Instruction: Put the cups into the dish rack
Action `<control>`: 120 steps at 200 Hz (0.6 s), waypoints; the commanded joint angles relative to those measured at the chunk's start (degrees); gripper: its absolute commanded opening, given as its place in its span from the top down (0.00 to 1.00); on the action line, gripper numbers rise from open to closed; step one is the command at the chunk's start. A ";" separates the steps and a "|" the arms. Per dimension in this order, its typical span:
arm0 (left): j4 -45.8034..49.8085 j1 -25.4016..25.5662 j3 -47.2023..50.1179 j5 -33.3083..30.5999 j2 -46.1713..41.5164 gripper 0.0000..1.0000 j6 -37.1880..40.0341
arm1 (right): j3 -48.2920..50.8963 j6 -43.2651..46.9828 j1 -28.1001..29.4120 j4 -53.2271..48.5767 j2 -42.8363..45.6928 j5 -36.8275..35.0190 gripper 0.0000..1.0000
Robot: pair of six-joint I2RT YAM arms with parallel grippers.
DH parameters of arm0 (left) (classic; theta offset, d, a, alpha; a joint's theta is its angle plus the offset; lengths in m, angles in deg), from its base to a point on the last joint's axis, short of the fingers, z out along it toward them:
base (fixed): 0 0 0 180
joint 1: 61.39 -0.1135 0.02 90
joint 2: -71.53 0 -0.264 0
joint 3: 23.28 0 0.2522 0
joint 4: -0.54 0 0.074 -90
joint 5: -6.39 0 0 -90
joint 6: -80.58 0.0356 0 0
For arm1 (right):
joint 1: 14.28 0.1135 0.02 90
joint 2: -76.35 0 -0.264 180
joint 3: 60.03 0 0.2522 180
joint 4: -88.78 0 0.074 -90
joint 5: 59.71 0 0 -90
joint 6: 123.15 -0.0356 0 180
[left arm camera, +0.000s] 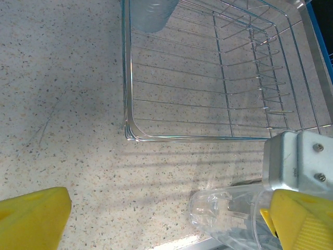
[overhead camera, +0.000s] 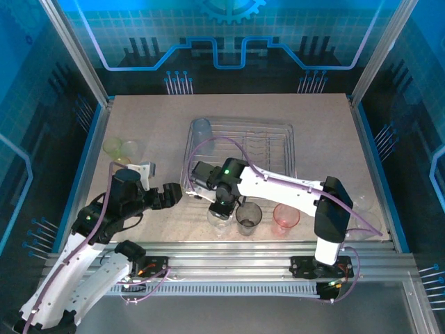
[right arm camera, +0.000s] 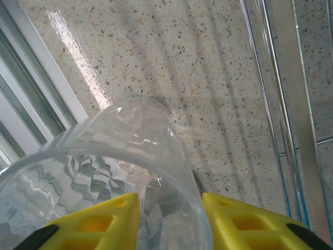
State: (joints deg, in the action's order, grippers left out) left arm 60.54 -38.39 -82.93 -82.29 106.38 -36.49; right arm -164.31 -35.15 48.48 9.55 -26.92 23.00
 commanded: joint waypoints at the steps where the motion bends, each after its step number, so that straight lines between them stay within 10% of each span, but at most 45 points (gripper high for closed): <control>1: 1.05 0.17 0.32 -0.92 -0.49 0.01 -0.19 | -2.30 0.32 0.77 -1.85 -0.97 -1.76 0.66; 120: 2.43 0.19 -0.62 -2.69 -3.04 0.01 -0.01 | -3.30 -2.19 2.80 -1.91 2.25 -6.85 1.00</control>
State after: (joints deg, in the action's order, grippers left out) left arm 61.22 -38.39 -82.93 -82.79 105.72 -36.49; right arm -166.89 -35.77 50.60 8.48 -27.51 18.21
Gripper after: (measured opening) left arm 0.993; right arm 0.067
